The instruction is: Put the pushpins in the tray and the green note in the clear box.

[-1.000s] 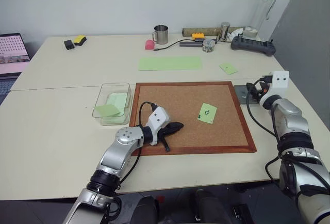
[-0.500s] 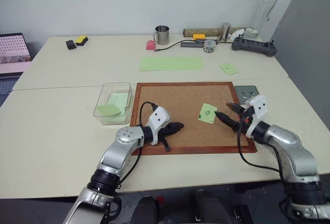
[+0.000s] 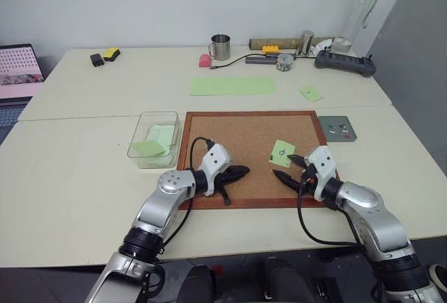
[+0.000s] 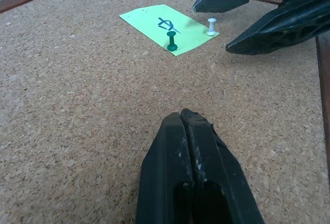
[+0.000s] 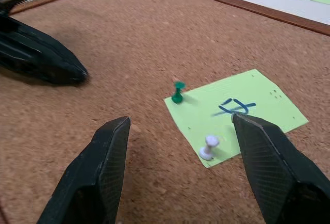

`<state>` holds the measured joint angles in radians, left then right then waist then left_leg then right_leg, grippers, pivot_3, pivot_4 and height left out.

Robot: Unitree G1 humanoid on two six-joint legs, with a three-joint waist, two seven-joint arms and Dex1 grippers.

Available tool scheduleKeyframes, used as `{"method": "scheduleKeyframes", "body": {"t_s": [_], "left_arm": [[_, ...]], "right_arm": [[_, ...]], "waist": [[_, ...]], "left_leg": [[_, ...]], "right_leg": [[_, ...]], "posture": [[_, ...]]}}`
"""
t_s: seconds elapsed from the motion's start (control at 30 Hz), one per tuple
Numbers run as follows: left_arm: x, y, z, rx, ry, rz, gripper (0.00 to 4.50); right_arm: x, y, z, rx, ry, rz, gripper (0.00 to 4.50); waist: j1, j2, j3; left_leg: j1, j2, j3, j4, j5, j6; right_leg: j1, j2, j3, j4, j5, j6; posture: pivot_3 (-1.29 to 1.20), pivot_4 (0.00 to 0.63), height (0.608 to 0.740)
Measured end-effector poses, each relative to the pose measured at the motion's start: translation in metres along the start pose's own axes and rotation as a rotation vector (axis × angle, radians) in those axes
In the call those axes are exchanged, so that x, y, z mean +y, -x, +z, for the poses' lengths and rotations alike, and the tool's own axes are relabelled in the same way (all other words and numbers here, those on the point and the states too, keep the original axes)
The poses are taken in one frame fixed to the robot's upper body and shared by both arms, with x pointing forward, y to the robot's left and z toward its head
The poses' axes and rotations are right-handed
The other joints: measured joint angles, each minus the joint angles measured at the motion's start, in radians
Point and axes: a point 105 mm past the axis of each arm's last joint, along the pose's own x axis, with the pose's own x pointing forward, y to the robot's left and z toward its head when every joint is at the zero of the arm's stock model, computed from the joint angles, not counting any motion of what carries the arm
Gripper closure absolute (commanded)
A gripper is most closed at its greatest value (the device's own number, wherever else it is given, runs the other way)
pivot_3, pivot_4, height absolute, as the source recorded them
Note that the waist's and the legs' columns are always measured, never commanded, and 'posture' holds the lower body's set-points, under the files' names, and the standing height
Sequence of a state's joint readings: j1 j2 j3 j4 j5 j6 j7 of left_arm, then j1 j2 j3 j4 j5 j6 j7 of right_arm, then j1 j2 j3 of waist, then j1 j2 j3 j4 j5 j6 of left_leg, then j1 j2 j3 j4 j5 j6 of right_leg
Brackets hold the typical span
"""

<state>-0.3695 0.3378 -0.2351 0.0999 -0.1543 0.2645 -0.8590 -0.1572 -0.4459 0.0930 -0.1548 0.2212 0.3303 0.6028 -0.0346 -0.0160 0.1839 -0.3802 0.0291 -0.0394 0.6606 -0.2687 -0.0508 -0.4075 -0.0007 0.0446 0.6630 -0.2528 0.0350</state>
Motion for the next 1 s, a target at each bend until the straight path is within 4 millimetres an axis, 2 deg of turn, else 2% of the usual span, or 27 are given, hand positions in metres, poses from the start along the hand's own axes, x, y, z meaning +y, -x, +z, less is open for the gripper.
{"method": "scheduleKeyframes", "body": {"t_s": [0.07,0.13,0.17,0.2,0.47,0.5,0.8,1.0], "left_arm": [[0.000,0.000,0.000,-0.001,-0.001,0.001,4.50],[0.000,0.000,0.000,-0.001,-0.001,0.002,4.50],[0.000,0.000,0.000,-0.001,-0.001,0.003,4.50],[0.000,0.000,0.000,-0.002,-0.001,0.003,4.50],[0.000,0.000,0.000,-0.002,-0.001,0.004,4.50],[0.000,0.000,0.000,-0.002,-0.001,0.004,4.50],[0.000,0.000,0.000,-0.001,-0.001,0.002,4.50],[0.000,0.000,0.000,-0.001,-0.001,0.002,4.50]], "right_arm": [[0.000,-0.001,0.000,-0.008,0.000,-0.002,1.64],[0.002,-0.002,0.001,-0.018,-0.009,0.002,2.16],[0.003,-0.002,0.001,-0.021,-0.014,0.003,2.26],[0.003,-0.003,0.002,-0.024,-0.019,0.004,2.59],[0.001,-0.002,0.005,-0.052,-0.055,-0.014,4.12],[0.000,-0.002,0.005,-0.053,-0.057,-0.018,4.45],[-0.008,0.000,0.004,-0.035,-0.026,-0.051,4.49],[-0.012,0.005,0.030,-0.135,-0.085,-0.051,4.49]], "waist": [[0.000,0.000,0.000],[0.000,0.000,0.000],[0.000,0.000,0.000],[0.000,0.000,0.000],[0.000,0.000,0.000],[0.000,0.000,0.000],[0.000,0.000,0.000],[0.000,0.000,0.000]], "left_leg": [[0.000,0.000,0.000,0.000,0.000,0.000],[0.000,0.000,0.000,0.000,0.000,0.000],[0.000,0.000,0.000,0.000,0.000,0.000],[0.000,0.000,0.000,0.000,0.000,0.000],[0.000,0.000,0.000,0.000,0.000,0.000],[0.000,0.000,0.000,0.000,0.000,0.000],[0.000,0.000,0.000,0.000,0.000,0.000],[0.000,0.000,0.000,0.000,0.000,0.000]], "right_leg": [[0.000,0.000,0.000,0.000,0.000,0.000],[0.000,0.000,0.000,0.000,0.000,0.000],[0.000,0.000,0.000,0.000,0.000,0.000],[0.000,0.000,0.000,0.000,0.000,0.000],[0.000,0.000,0.000,0.000,0.000,0.000],[0.000,0.000,0.000,0.000,0.000,0.000],[0.000,0.000,0.000,0.000,0.000,0.000],[0.000,0.000,0.000,0.000,0.000,0.000]], "posture": [[0.00,0.150,0.740],[0.00,0.150,0.740],[0.00,0.150,0.740],[0.00,0.150,0.740],[0.00,0.150,0.740],[0.00,0.150,0.740],[0.00,0.150,0.740],[0.00,0.150,0.740]]}}
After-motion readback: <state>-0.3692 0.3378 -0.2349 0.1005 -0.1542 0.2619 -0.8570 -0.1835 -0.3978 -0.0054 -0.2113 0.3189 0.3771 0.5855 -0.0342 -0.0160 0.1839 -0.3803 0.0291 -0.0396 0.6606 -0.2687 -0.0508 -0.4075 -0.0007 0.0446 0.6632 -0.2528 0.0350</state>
